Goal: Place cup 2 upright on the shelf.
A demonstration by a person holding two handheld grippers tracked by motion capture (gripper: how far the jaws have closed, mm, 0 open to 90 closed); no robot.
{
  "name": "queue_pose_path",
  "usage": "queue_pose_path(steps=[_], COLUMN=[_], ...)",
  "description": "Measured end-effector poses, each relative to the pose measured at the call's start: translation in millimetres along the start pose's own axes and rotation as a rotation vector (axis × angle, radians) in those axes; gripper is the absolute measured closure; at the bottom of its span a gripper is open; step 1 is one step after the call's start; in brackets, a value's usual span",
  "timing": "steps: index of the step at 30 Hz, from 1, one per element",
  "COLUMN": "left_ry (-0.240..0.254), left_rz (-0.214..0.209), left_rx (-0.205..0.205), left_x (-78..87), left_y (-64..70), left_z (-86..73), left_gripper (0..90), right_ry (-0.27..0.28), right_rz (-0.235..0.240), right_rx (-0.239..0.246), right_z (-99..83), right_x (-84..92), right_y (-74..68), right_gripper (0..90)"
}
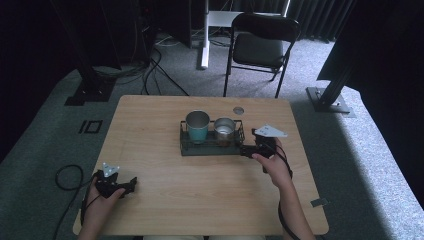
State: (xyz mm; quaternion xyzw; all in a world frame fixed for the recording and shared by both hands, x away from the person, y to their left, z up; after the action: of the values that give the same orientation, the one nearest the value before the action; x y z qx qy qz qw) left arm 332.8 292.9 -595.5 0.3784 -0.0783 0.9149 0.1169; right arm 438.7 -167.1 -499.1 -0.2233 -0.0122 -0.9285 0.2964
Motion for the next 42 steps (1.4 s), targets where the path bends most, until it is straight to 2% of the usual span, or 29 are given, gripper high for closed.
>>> queue_pose_path(steps=[7, 8, 13, 14, 17, 26, 29, 31, 32, 38, 39, 42], left_ry=[0.0, 0.001, 0.001, 0.0, 0.0, 0.0, 0.0, 0.0, 0.0, 0.0, 0.0, 0.0], left_rz=[0.0, 0.0, 0.0, 0.0, 0.0, 0.001, 0.001, 0.001, 0.001, 0.001, 0.001, 0.001], left_rx=[0.001, 0.001, 0.001, 0.0, 0.0, -0.001, -0.001, -0.001, -0.001, -0.001, -0.001, -0.001], left_x=[0.0, -0.1, 0.0, 0.0, 0.0, 0.0, 0.0, 0.0, 0.0, 0.0, 0.0, 0.0], left_y=[0.1, 0.0, 0.0, 0.0, 0.0, 0.0, 0.0, 0.0, -0.1, 0.0, -0.1, -0.1], left_z=[0.0, 0.1, 0.0, 0.0, 0.0, 0.0, 0.0, 0.0, 0.0, 0.0, 0.0, 0.0], left_gripper=[10.2, 10.2, 10.2, 10.2, 10.2, 10.2, 10.2, 10.2, 10.2, 10.2, 10.2, 10.2], right_ry=[-0.005, -0.009, -0.021, -0.033, -0.041, -0.069, -0.104, -0.104, -0.131, -0.145, -0.161, -0.165], right_rz=[-0.011, -0.009, -0.014, -0.021, -0.027, -0.047, -0.034, -0.034, -0.04, -0.039, -0.042, -0.042], right_rx=[-0.01, -0.023, -0.019, -0.021, -0.035, -0.022, -0.015, -0.015, -0.018, -0.024, -0.014, -0.024], right_z=[-11.0, -15.7, -22.8, -30.2, -37.3, -53.7, -68.0, -68.0, -77.0, -85.0, -90.6, -97.1], right_x=[12.9, 16.0, 19.3, 22.3, 25.7, 33.8, 37.5, 37.5, 40.3, 44.2, 47.6, 52.6], right_y=[6.9, 8.4, 10.9, 14.0, 17.5, 23.8, 25.2, 25.2, 26.5, 27.5, 28.8, 30.7], right_gripper=[12.5, 12.8, 12.8, 12.8, 12.8, 12.8, 12.8, 12.8, 12.8, 12.8, 12.9, 12.9])
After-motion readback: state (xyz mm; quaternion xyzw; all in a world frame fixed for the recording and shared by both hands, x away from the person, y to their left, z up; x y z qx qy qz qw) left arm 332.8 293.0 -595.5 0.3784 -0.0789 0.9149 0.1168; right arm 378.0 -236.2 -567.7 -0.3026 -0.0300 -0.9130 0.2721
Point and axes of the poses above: each handheld gripper's, and its own axes: x roughly backward along the jaws, z roughly out of its top, y roughly to its right, the point moved 6 cm from there along -x, roughly forward along the jaws, and after that the axes turned 4 degrees about -x, right-handed, at the moved point
